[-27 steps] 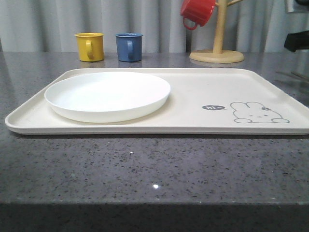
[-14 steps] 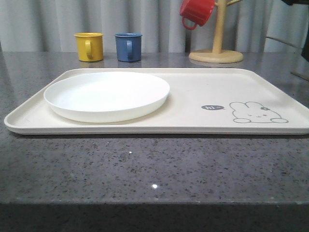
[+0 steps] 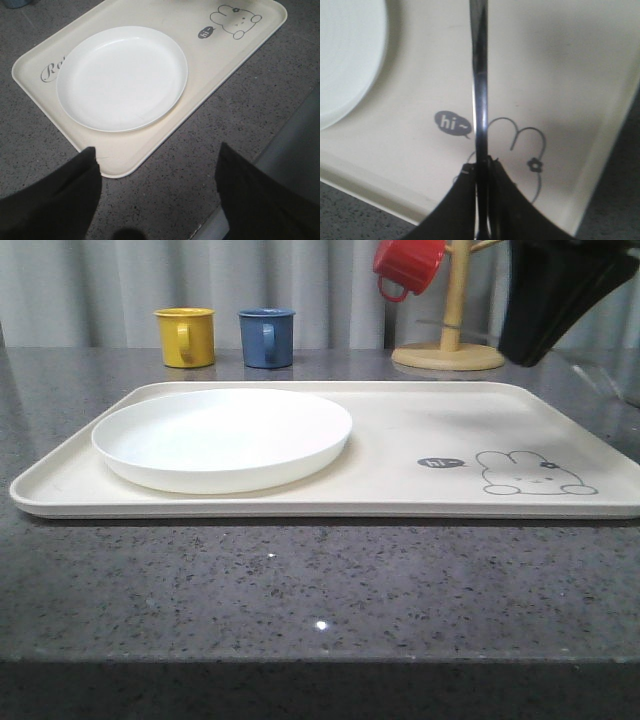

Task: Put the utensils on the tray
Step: 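Carry the fork onto the tray beside the plate and release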

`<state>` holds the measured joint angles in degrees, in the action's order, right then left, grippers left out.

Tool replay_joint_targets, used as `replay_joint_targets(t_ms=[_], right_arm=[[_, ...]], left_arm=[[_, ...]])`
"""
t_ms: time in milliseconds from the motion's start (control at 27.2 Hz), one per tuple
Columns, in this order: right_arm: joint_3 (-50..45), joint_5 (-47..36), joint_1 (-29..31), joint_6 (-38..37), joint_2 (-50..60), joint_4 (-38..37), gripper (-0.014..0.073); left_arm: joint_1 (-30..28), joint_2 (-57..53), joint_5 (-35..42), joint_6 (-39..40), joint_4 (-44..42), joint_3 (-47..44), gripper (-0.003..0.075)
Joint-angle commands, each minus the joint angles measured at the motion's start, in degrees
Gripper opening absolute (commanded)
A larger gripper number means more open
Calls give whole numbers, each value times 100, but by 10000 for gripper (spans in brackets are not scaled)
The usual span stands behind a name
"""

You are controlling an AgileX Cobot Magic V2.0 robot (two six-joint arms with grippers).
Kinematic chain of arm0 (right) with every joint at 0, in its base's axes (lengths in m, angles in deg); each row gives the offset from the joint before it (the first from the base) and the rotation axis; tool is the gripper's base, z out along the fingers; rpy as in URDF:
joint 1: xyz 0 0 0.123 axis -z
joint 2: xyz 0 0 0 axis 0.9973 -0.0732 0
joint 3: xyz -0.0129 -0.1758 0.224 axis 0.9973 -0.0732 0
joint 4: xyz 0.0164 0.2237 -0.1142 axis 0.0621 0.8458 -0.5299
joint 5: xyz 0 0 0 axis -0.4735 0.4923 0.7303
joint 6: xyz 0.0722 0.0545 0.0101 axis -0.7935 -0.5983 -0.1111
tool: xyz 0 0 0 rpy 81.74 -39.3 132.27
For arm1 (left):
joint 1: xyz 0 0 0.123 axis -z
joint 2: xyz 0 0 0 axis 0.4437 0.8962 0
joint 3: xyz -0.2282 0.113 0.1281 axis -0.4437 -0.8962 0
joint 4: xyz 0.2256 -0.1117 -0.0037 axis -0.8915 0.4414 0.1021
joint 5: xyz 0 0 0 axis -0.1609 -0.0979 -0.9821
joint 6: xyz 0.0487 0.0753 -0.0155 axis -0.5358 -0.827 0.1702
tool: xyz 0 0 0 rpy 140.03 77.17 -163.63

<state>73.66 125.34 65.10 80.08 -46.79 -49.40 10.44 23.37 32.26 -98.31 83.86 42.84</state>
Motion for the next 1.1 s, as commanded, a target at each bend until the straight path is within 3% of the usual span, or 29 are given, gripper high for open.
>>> replay_joint_targets(t_ms=[0, 440, 697, 844, 1064], right_arm=[[393, 2, -255, -423, -172, -103, 38], [987, 0, -531, -2114, -1092, -446, 38], [1021, -232, -531, -2649, -1232, -431, 43], [1021, -344, -531, -2680, -1238, -289, 101], [1021, -279, -531, -2680, -1238, -271, 293]], left_arm=[[41, -17, 389, 52, 37, 133, 470], [-134, -17, 389, 52, 37, 133, 470], [-134, -17, 398, 52, 37, 133, 470], [-134, -17, 398, 52, 37, 133, 470], [-134, -17, 398, 52, 37, 133, 470]])
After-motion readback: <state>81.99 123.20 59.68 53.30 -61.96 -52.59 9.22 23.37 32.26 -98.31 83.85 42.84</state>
